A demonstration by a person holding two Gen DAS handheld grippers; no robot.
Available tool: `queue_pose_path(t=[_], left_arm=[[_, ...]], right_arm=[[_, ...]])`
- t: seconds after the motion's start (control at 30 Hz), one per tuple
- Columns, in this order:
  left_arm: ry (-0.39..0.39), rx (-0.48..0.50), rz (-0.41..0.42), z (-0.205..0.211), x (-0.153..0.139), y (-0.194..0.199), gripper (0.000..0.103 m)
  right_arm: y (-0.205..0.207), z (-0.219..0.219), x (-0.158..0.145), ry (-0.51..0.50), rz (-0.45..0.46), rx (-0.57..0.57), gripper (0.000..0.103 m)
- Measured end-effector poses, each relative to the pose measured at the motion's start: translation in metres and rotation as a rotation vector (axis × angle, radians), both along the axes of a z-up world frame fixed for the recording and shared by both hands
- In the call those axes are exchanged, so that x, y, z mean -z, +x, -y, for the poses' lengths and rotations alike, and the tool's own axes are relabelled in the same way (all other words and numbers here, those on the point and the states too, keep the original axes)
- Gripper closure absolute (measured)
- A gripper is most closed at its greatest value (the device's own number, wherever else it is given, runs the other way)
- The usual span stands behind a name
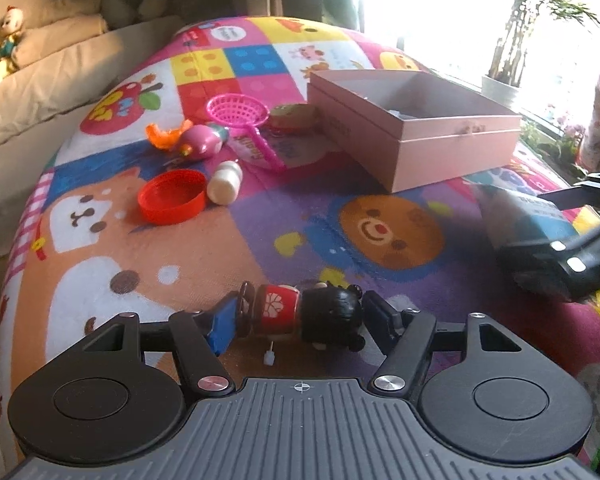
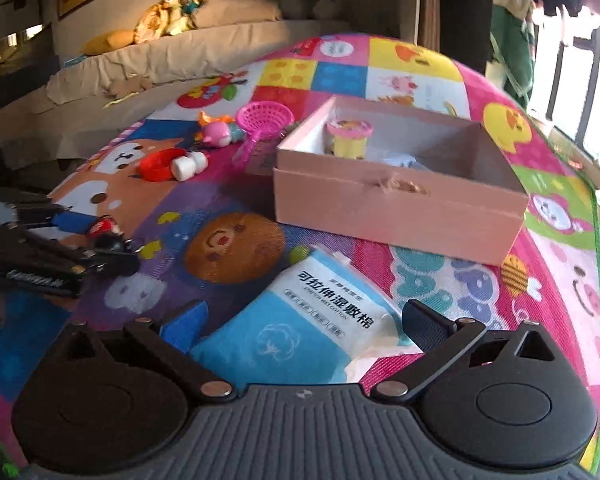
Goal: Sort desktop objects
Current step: 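Put the doll in the pink box with left tool while right tool drops the wipes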
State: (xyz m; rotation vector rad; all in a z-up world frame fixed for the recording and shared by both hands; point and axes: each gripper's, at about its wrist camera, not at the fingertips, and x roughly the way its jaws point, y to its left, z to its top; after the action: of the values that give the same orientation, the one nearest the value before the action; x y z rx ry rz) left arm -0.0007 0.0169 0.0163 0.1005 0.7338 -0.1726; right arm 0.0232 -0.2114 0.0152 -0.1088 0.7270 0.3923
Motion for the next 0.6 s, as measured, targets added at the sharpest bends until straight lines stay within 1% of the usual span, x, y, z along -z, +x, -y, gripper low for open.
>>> queue_pose_path(t=[0.07, 0.13, 0.17, 0.2, 0.3, 0.33, 0.37, 0.4, 0.47, 0.57, 0.6], left_arm=[[0.004, 0.004, 0.01, 0.002, -0.003, -0.004, 0.032], [0.002, 0.009, 0.019, 0.004, -0.007, -0.005, 0.032], [0.003, 0.014, 0.026, 0.006, -0.01, -0.005, 0.032], [0.008, 0.026, 0.039, 0.01, -0.014, -0.005, 0.032], [0.017, 0.069, 0.089, 0.022, -0.032, -0.002, 0.032], [0.002, 0.088, 0.105, 0.027, -0.042, 0.002, 0.032], [-0.018, 0.106, 0.12, 0.031, -0.052, 0.006, 0.032], [-0.04, 0.128, 0.144, 0.036, -0.065, 0.011, 0.032], [-0.071, 0.17, 0.219, 0.047, -0.091, 0.022, 0.032], [-0.076, 0.208, 0.329, 0.069, -0.121, 0.049, 0.032], [-0.074, 0.214, 0.351, 0.078, -0.127, 0.062, 0.032]], right_arm=[[0.008, 0.006, 0.001, 0.024, -0.042, 0.044, 0.0], [0.01, 0.016, 0.001, 0.083, -0.07, 0.084, 0.0], [0.01, 0.021, 0.0, 0.111, -0.08, 0.1, 0.002], [0.01, 0.023, 0.0, 0.117, -0.088, 0.104, 0.006], [0.003, 0.022, -0.004, 0.1, -0.101, 0.072, 0.025], [0.001, 0.022, -0.007, 0.099, -0.105, 0.048, 0.034], [-0.003, 0.022, -0.012, 0.094, -0.1, 0.026, 0.035], [-0.006, 0.024, -0.019, 0.094, -0.075, 0.022, 0.036], [-0.013, 0.034, -0.041, 0.103, 0.01, 0.034, 0.036], [-0.017, 0.056, -0.079, 0.115, 0.164, 0.119, 0.036], [-0.017, 0.062, -0.091, 0.106, 0.222, 0.153, 0.036]])
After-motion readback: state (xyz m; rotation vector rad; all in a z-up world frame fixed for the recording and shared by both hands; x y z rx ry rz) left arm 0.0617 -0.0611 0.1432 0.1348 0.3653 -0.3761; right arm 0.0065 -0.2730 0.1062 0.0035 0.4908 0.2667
